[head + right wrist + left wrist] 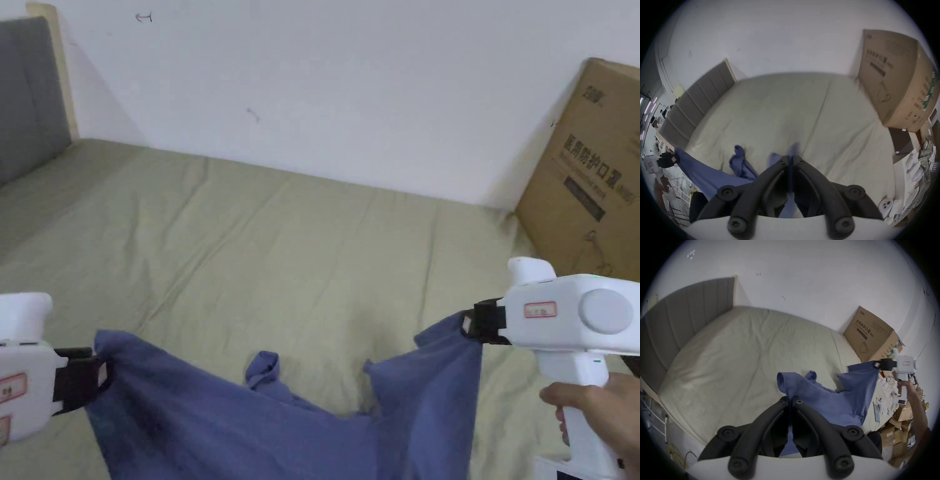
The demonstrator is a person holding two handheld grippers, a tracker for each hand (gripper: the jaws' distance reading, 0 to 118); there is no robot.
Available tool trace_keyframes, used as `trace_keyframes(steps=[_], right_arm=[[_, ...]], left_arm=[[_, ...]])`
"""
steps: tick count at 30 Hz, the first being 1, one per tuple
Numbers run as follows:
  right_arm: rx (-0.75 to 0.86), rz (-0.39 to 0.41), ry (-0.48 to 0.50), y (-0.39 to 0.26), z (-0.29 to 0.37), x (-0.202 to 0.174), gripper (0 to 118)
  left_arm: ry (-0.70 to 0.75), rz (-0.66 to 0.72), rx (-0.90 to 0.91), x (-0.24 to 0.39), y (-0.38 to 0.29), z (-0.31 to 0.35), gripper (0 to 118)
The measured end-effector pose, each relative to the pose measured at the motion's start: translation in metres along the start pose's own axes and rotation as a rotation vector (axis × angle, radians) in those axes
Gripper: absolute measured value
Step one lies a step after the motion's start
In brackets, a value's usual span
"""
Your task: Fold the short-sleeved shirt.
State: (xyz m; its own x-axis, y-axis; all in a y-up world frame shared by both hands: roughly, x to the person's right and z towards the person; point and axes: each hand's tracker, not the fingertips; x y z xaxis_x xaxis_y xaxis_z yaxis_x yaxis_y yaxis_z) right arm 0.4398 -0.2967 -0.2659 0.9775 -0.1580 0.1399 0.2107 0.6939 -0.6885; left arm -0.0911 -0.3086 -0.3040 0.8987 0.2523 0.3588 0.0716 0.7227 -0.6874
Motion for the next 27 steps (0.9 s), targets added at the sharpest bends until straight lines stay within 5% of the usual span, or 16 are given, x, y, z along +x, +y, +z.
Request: trace_keyframes(steps=[13, 27], right_arm=[[0.427, 0.004, -0.073, 0.052, 0.209, -0.017, 4], [0.638, 0.069, -0.184, 0.134, 0.303, -0.042, 4]], left_arm=[[0.110, -0.052, 0.272, 0.000, 0.116, 0.091, 3], [0.194, -0.180, 0.443, 0.052, 0.242, 0.165, 3]])
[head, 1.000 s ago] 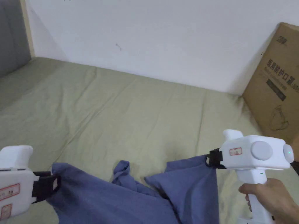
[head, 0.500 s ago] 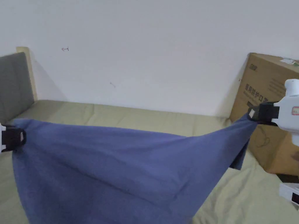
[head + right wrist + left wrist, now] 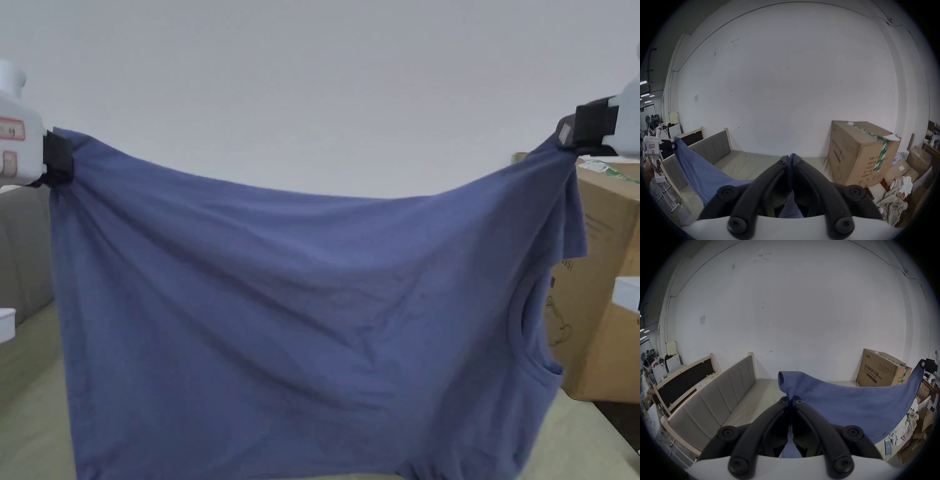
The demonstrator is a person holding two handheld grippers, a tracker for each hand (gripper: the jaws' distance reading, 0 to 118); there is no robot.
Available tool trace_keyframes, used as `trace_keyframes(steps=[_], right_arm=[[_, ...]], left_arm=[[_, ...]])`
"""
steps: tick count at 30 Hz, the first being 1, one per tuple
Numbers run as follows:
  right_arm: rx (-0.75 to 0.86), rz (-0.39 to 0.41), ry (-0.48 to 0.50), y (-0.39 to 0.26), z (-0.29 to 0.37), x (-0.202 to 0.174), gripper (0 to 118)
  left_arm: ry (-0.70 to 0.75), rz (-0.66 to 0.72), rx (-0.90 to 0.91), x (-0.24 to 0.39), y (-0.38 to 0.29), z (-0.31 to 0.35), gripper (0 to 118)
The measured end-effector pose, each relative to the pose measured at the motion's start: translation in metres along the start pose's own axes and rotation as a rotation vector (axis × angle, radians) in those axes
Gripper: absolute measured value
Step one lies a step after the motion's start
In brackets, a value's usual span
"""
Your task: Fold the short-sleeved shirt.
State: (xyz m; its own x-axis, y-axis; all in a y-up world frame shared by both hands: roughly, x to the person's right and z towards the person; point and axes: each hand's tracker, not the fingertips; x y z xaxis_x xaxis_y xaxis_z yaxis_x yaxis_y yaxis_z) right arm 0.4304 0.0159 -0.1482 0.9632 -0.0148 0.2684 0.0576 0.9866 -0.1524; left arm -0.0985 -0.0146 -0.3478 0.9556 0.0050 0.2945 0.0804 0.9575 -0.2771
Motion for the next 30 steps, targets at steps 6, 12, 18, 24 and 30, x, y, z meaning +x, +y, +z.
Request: trace_keyframes(steps=[6, 12, 18, 24, 30], right_arm=[[0.020, -0.013, -0.037, 0.029, -0.012, 0.006, 4], [0.020, -0.031, -0.068, 0.037, -0.038, 0.010, 4], [0.010, -0.056, -0.093, 0.040, -0.080, 0.014, 4], [0.016, -0.071, -0.127, 0.047, -0.133, 0.013, 4], [0.055, -0.078, -0.155, 0.052, -0.189, 0.016, 4]], left_arm=[[0.020, -0.022, -0.008, 0.013, 0.019, -0.009, 3], [0.018, -0.018, -0.030, 0.025, 0.026, -0.033, 3], [0.024, 0.005, -0.039, 0.023, 0.034, -0.086, 3], [0.048, 0.039, 0.005, 0.022, 0.052, -0.141, 3], [0.053, 0.070, 0.070, 0.024, 0.067, -0.187, 3]])
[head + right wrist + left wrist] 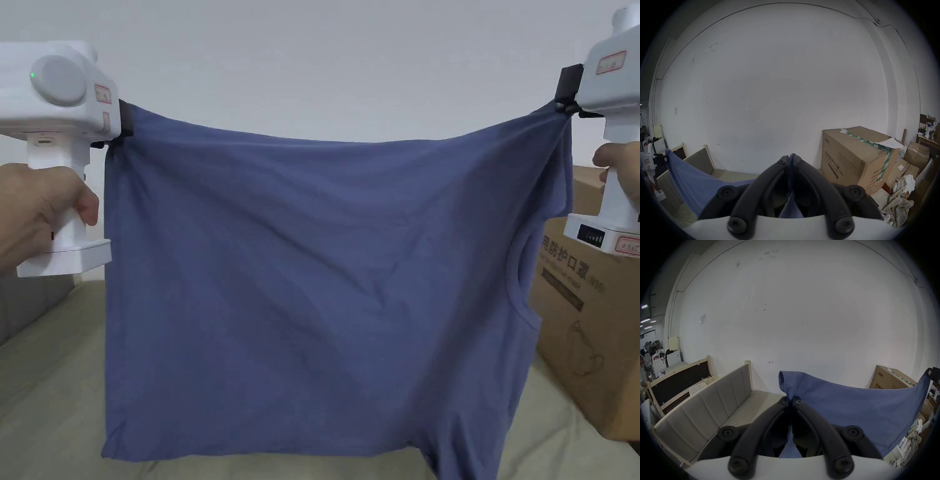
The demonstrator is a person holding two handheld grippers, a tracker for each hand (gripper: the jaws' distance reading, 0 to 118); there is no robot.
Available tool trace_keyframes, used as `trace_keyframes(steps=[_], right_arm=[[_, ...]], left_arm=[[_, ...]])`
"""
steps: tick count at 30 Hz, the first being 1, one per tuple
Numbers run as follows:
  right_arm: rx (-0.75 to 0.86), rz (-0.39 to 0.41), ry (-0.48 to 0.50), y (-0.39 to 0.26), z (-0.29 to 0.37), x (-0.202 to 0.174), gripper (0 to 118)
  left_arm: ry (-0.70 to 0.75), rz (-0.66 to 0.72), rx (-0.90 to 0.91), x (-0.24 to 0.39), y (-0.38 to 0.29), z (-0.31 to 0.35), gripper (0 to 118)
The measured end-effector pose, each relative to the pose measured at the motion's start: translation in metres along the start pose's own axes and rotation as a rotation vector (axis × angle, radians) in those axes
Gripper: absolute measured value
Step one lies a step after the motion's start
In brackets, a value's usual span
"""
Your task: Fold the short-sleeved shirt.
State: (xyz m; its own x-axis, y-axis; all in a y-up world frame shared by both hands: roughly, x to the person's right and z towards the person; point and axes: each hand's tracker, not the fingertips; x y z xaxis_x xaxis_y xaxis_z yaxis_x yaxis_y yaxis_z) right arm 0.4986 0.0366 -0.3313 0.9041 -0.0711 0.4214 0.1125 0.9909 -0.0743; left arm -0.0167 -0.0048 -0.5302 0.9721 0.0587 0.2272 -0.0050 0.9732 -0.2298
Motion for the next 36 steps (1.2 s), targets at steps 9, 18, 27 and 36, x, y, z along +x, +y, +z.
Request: trace_keyframes(steps=[9, 18, 27, 36], right_arm=[[0.047, 0.014, 0.002, -0.016, -0.044, -0.017, 4], [0.062, -0.005, 0.074, -0.065, -0.033, -0.007, 4], [-0.072, -0.024, 0.158, -0.191, 0.035, 0.014, 4], [-0.245, -0.022, 0.246, -0.337, 0.152, 0.052, 4]], left_arm=[[0.005, 0.003, 0.066, 0.003, 0.001, -0.034, 3], [-0.056, 0.018, 0.063, -0.015, -0.047, -0.045, 3], [-0.195, -0.032, -0.025, -0.024, -0.197, 0.007, 3], [-0.303, -0.029, -0.162, -0.062, -0.335, 0.082, 3]])
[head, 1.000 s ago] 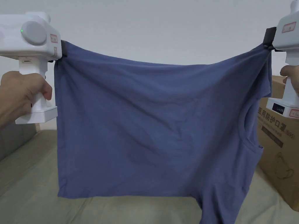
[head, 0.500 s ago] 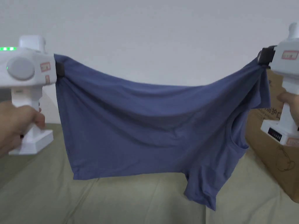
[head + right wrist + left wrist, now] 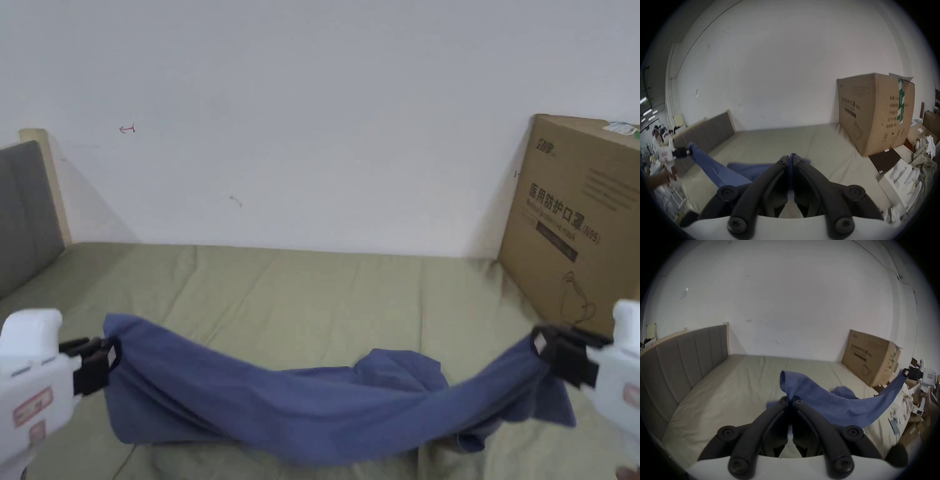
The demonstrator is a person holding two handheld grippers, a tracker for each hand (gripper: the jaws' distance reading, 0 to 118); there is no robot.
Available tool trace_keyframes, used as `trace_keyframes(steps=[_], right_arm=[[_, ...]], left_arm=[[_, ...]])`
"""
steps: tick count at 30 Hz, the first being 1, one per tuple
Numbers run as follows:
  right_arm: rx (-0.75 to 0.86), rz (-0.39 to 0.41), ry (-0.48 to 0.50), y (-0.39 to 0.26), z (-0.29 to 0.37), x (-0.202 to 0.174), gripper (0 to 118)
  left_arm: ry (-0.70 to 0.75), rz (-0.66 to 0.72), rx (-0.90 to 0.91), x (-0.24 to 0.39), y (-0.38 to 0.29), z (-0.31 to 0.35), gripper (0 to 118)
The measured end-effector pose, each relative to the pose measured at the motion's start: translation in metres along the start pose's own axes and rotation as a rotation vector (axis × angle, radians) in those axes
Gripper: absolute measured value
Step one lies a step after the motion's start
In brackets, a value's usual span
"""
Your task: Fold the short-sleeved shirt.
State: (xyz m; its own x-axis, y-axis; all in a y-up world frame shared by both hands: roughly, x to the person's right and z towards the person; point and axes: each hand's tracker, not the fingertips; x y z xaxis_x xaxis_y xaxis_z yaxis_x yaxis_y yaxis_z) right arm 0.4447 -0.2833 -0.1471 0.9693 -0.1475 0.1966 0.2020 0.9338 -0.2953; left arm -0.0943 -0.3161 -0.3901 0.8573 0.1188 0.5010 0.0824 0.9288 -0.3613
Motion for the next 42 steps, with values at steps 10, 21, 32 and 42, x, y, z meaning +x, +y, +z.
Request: trace_keyframes(steps=[10, 21, 32, 42], right_arm=[[-0.092, 0.033, 0.044, -0.108, 0.108, 0.014, 4], [-0.353, 0.163, 0.032, -0.173, 0.106, 0.005, 4], [-0.407, 0.089, -0.143, -0.147, 0.108, 0.023, 68], [0.090, -0.076, -0.032, -0.070, 0.137, -0.045, 57]], left_arm=[[-0.070, -0.051, -0.086, 0.003, -0.073, 0.108, 3], [-0.072, -0.085, -0.242, 0.007, -0.136, 0.123, 3], [-0.020, 0.070, -0.272, -0.019, -0.124, 0.133, 75], [-0.029, -0.025, 0.184, 0.049, -0.039, 0.158, 32]])
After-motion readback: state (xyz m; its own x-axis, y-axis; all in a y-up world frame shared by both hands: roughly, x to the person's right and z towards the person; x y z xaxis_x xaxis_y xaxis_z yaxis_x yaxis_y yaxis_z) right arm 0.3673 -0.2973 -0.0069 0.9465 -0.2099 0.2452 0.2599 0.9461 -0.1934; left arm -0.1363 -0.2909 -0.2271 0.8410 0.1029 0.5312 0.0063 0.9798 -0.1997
